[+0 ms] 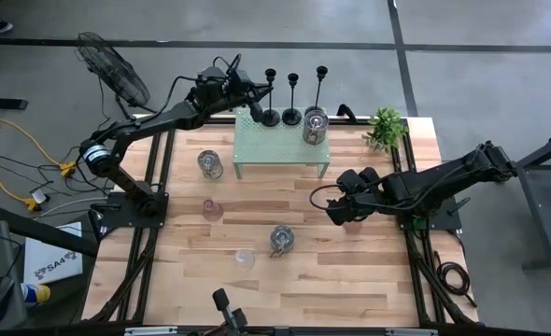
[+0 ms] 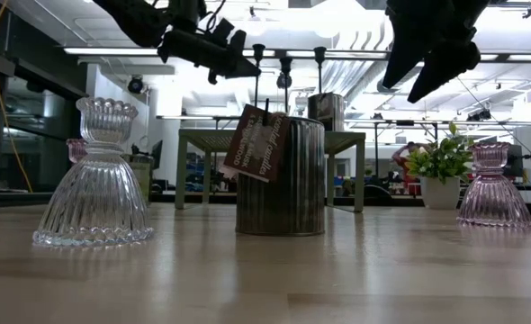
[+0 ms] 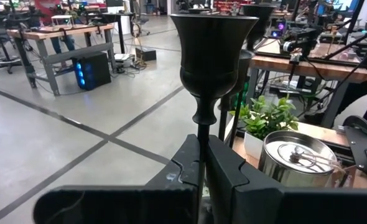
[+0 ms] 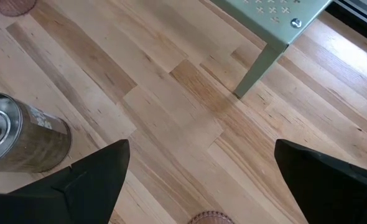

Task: Pick & Place candle stick holders
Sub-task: Put the black candle holder on the shelf aligned with the black candle holders

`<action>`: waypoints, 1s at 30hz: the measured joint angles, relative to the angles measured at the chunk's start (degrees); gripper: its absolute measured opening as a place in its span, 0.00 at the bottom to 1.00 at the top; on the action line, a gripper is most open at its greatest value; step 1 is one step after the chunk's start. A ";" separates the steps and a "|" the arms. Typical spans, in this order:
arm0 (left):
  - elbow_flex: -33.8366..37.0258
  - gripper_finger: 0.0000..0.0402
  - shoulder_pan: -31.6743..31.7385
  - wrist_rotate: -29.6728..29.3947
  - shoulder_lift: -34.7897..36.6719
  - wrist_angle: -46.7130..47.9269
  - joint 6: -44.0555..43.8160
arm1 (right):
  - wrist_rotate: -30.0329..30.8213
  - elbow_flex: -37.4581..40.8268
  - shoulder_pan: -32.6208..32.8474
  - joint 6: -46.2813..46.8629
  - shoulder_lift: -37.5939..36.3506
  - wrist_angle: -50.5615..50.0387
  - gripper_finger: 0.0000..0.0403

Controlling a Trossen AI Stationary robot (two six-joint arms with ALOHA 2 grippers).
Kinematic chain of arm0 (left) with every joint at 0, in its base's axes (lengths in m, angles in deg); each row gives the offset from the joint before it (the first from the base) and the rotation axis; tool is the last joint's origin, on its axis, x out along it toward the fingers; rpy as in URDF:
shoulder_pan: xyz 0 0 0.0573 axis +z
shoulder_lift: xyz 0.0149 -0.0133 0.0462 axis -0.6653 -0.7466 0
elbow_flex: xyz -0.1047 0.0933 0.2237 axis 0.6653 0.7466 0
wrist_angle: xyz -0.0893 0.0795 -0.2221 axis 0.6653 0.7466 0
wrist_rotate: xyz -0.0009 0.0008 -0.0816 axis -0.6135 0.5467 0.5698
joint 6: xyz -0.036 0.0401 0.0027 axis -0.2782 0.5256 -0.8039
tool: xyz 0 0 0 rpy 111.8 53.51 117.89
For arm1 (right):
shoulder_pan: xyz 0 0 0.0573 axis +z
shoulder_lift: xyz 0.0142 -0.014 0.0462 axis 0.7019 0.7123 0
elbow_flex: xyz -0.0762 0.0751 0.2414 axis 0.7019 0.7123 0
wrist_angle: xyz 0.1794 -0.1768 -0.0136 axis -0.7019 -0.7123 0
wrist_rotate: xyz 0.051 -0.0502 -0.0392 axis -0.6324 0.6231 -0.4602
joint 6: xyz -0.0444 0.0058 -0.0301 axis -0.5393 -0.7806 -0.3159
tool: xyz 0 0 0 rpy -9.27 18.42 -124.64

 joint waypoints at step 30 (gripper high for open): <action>0.00 0.26 0.00 2.81 0.00 0.65 1.98 | -2.12 0.00 0.02 -0.13 0.01 -0.03 0.97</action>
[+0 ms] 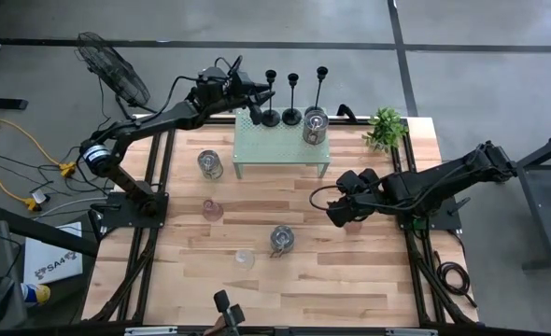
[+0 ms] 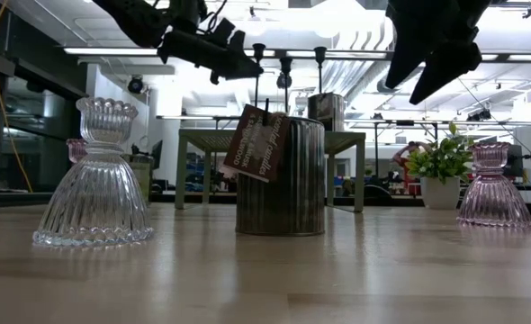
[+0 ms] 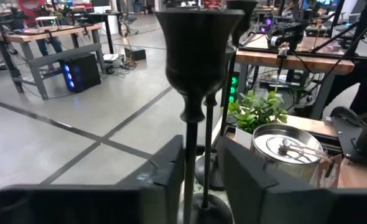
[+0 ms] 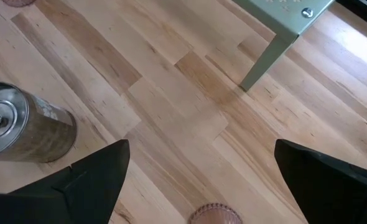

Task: Pick & Place candle stick holders
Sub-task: Put the black candle holder on the shelf aligned with the black candle holders, then put the top silver scented candle on the shelf aligned with the silver scented candle

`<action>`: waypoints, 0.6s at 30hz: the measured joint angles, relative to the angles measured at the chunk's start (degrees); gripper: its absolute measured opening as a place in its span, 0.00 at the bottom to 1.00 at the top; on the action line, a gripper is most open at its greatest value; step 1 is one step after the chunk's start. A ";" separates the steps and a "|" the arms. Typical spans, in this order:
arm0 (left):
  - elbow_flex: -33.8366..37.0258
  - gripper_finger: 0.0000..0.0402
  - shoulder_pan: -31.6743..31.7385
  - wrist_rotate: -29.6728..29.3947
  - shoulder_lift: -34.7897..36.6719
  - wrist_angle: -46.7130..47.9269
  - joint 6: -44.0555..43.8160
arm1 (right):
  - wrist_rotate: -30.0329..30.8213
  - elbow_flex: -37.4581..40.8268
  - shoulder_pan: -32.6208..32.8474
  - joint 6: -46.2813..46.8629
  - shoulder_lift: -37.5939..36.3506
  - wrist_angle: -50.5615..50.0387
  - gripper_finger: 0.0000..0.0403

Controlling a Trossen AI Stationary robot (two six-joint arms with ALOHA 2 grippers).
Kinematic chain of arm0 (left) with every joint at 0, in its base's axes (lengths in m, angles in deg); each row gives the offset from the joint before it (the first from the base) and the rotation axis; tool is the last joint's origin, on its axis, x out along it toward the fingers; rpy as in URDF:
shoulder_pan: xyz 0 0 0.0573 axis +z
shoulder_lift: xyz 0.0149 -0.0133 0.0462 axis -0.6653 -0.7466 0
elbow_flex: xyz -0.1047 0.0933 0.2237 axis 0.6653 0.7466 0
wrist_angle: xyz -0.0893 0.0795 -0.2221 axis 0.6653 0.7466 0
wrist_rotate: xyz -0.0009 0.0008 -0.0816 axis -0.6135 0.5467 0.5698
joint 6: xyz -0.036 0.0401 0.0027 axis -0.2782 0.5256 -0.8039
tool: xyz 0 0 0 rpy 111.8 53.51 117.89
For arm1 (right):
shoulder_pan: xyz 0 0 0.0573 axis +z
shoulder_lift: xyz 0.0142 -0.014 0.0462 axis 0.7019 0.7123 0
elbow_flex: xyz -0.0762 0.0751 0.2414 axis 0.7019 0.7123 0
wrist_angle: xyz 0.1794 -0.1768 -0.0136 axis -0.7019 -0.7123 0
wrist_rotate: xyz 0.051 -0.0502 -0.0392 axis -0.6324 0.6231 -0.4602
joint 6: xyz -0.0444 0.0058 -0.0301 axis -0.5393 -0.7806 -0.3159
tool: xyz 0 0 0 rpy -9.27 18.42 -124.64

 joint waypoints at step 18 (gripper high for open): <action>0.02 0.53 0.02 0.27 7.04 11.24 3.02 | -2.60 0.00 -1.92 -2.11 -4.39 -0.21 0.97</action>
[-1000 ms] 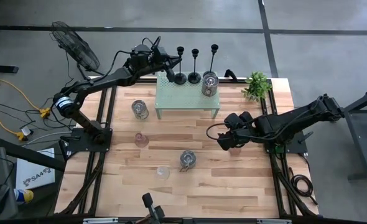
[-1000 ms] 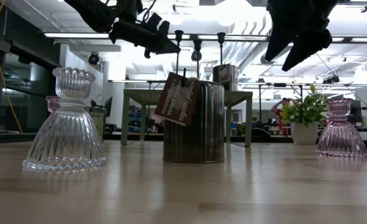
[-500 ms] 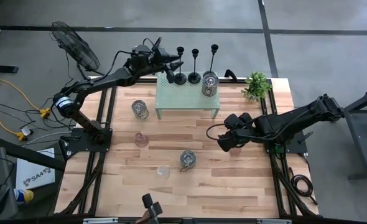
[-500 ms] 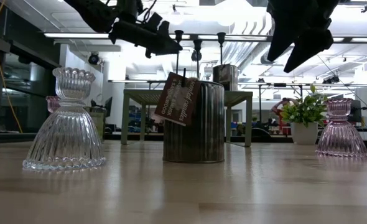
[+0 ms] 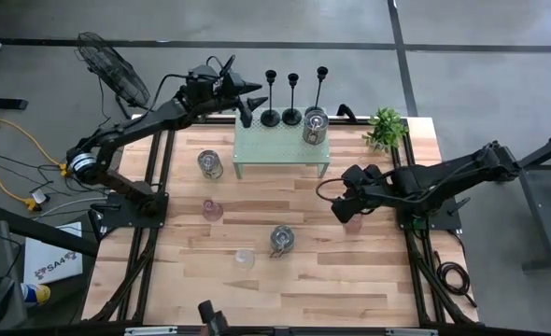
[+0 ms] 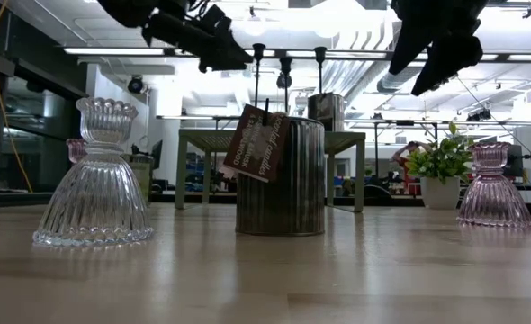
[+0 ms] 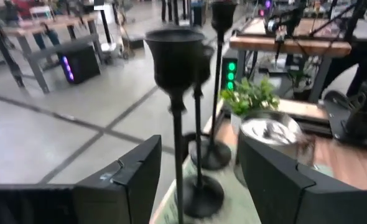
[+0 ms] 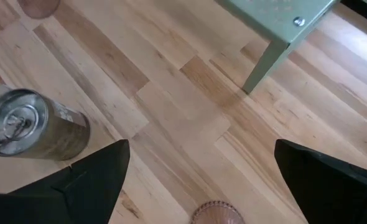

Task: Pick & Place candle stick holders
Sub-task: Put the top silver scented candle on the shelf aligned with the silver scented candle

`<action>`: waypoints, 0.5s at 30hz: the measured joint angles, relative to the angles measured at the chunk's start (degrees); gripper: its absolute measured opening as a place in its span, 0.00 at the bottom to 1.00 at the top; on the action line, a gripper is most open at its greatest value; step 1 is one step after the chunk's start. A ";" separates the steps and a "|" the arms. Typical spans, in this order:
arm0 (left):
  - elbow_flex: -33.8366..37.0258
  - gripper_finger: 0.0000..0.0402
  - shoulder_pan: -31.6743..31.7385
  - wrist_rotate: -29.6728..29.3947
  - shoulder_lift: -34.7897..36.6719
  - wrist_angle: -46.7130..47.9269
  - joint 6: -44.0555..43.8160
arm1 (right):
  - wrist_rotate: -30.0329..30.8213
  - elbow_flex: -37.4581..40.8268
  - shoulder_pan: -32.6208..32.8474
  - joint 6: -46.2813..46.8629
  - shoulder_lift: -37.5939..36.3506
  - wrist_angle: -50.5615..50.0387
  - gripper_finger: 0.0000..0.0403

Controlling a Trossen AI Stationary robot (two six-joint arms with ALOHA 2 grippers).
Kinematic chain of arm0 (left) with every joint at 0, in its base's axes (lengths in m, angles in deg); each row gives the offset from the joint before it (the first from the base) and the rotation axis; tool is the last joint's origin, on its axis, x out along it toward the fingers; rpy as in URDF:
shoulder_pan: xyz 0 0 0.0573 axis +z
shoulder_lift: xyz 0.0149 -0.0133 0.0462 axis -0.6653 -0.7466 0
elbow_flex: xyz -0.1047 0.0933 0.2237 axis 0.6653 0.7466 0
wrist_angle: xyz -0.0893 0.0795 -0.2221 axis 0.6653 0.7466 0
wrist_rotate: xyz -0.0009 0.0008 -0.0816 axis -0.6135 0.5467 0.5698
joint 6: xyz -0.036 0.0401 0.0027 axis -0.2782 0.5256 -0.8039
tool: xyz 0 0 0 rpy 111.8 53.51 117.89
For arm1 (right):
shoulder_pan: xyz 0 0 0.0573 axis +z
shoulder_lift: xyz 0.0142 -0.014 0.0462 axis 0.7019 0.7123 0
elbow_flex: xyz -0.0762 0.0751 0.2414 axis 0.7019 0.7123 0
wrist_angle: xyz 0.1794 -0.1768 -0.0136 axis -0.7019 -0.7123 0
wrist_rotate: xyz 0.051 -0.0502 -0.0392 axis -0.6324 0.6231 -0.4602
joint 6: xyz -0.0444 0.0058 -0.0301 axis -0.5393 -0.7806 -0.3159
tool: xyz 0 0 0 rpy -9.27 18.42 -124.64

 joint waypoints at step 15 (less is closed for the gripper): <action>-0.04 0.53 -0.04 -5.13 17.53 49.61 -6.99 | -0.21 -0.01 -5.20 -9.77 -3.62 -0.21 0.97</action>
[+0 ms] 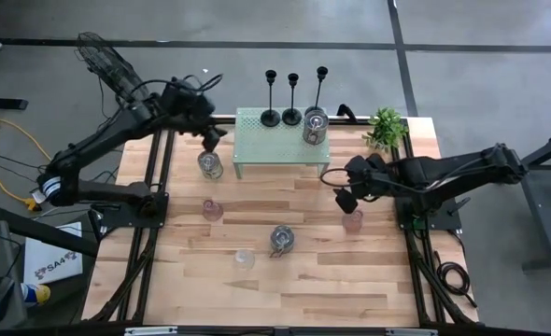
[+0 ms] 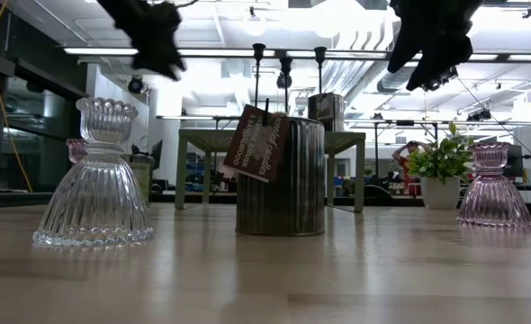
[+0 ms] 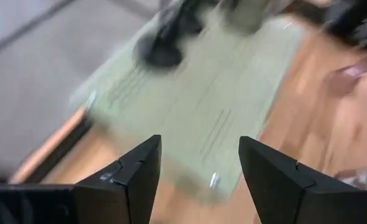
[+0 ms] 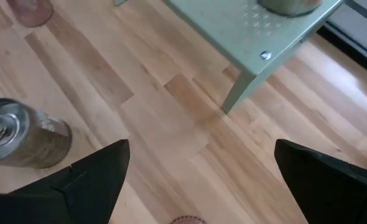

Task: Pick & Place candle stick holders
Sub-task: Put the top silver scented candle on the shelf aligned with the silver scented candle

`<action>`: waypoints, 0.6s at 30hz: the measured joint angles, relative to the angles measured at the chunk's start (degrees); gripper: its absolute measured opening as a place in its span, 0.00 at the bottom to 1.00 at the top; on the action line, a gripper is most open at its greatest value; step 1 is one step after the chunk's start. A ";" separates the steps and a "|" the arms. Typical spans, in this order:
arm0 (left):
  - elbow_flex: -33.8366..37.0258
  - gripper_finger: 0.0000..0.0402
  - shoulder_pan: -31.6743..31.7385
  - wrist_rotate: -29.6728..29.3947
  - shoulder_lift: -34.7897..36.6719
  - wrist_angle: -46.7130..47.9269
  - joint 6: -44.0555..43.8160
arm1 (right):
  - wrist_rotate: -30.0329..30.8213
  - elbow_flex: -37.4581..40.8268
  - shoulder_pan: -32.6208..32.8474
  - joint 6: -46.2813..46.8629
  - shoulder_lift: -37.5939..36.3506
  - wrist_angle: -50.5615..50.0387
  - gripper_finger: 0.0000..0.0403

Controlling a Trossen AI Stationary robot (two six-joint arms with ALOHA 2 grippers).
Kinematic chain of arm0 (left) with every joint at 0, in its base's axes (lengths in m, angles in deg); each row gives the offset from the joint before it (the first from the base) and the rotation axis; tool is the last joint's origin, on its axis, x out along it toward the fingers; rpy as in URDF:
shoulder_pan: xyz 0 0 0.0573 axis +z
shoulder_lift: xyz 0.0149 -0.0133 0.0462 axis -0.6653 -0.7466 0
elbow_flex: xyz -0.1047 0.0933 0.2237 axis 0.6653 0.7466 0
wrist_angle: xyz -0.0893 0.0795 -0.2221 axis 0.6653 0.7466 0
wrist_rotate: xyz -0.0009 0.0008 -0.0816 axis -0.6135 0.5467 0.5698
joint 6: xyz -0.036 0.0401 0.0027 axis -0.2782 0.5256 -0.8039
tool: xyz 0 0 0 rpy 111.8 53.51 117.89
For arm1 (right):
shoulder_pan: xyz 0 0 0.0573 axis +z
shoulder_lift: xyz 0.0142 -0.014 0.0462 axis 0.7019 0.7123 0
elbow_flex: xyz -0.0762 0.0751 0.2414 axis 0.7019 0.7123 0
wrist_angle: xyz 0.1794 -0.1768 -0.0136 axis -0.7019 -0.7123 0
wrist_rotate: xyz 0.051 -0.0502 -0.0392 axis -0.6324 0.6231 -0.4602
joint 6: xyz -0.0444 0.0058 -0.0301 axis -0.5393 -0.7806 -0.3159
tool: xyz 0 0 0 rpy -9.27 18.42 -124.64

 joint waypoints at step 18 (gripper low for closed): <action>-0.01 0.53 0.04 -15.23 -11.87 19.95 -15.14 | -1.72 0.00 -1.91 0.04 -0.40 1.78 0.97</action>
